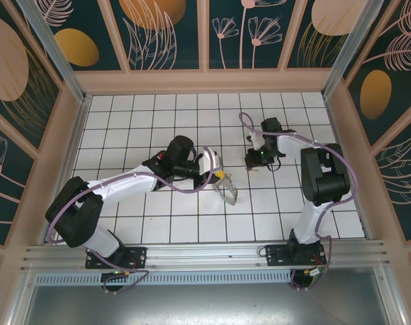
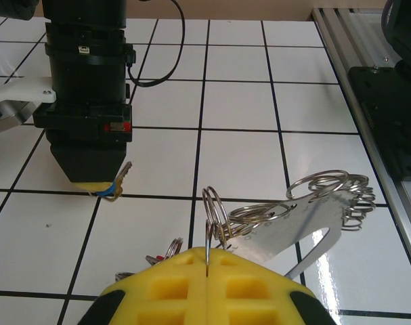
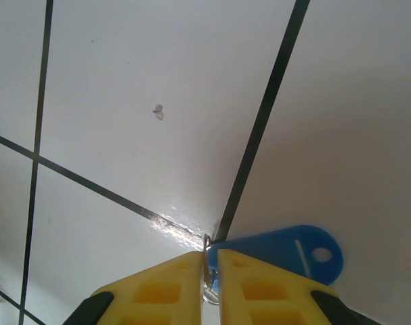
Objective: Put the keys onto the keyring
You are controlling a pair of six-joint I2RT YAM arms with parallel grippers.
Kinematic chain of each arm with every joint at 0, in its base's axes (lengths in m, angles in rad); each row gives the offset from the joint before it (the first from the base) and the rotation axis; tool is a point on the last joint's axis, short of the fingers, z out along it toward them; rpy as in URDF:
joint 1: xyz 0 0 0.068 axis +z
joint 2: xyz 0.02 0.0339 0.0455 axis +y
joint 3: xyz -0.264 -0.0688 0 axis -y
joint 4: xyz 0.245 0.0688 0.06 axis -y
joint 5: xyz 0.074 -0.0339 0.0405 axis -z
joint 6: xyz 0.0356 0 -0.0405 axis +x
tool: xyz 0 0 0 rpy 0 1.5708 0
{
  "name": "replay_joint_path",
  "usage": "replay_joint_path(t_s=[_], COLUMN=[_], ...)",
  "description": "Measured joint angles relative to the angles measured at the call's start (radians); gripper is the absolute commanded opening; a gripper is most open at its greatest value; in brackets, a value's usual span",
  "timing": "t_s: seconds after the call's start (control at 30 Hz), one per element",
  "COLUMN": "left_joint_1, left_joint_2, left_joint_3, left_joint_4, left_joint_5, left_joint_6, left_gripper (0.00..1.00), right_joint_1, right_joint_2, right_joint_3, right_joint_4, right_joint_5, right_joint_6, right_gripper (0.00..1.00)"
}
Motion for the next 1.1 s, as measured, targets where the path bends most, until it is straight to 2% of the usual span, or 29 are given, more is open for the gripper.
replay_joint_path(t_s=[0.47, 0.73, 1.1], left_joint_1=[0.0, 0.0, 0.0], left_joint_2=[0.006, 0.008, 0.012], left_joint_3=[0.0, 0.0, 0.0], left_joint_4=[0.0, 0.0, 0.001], left_joint_5=[0.0, 0.0, 0.0], left_joint_6=[-0.012, -0.018, -0.023], left_gripper=[0.0, 0.0, 0.0], right_joint_1=[0.0, 0.005, 0.008], right_joint_2=[0.001, 0.003, 0.004], right_joint_3=[0.0, 0.0, 0.0], right_joint_4=[0.0, 0.001, 0.012], right_joint_5=[0.008, 0.011, 0.026], right_joint_6=[0.0, 0.0, 0.004], right_gripper=[0.11, 0.13, 0.0])
